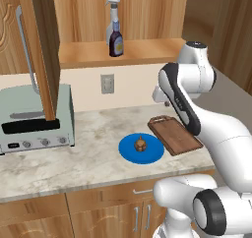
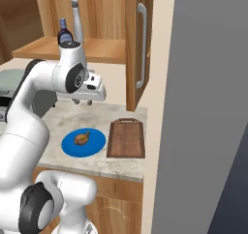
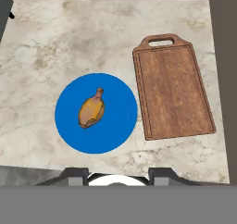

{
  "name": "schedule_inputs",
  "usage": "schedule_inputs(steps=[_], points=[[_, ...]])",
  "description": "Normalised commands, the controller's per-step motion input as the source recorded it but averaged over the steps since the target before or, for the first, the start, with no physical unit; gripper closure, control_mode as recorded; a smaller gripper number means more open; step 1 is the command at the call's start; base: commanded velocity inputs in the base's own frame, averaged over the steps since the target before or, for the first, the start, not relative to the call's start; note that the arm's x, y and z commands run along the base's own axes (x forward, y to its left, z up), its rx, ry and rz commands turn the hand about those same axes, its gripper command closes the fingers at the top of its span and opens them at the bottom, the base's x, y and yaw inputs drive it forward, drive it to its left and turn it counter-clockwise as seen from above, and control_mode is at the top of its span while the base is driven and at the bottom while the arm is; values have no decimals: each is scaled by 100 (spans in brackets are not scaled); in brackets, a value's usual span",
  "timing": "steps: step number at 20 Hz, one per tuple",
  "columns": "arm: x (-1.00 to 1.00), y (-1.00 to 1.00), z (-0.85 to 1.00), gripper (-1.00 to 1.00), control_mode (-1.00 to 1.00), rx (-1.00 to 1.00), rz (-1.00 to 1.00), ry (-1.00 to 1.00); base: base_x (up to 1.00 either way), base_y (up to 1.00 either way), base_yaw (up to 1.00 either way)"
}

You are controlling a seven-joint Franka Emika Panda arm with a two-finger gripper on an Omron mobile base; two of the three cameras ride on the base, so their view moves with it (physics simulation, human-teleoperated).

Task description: Pick the chicken drumstick from the plate and place it on the cutting board. Then pick the condiment bottle from the cabinet and place it next to the cutting board.

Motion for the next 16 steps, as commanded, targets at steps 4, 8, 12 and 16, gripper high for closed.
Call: schedule_inputs(steps=[4,8,12,16], points=[[-11,1,-5,-100,-100,0,0,0,0,0,0],[-21,9,-17,-100,-100,0,0,0,0,0,0],[-21,16,-18,-100,-100,0,0,0,0,0,0],[-18,18,-19,-100,-100,0,0,0,0,0,0]])
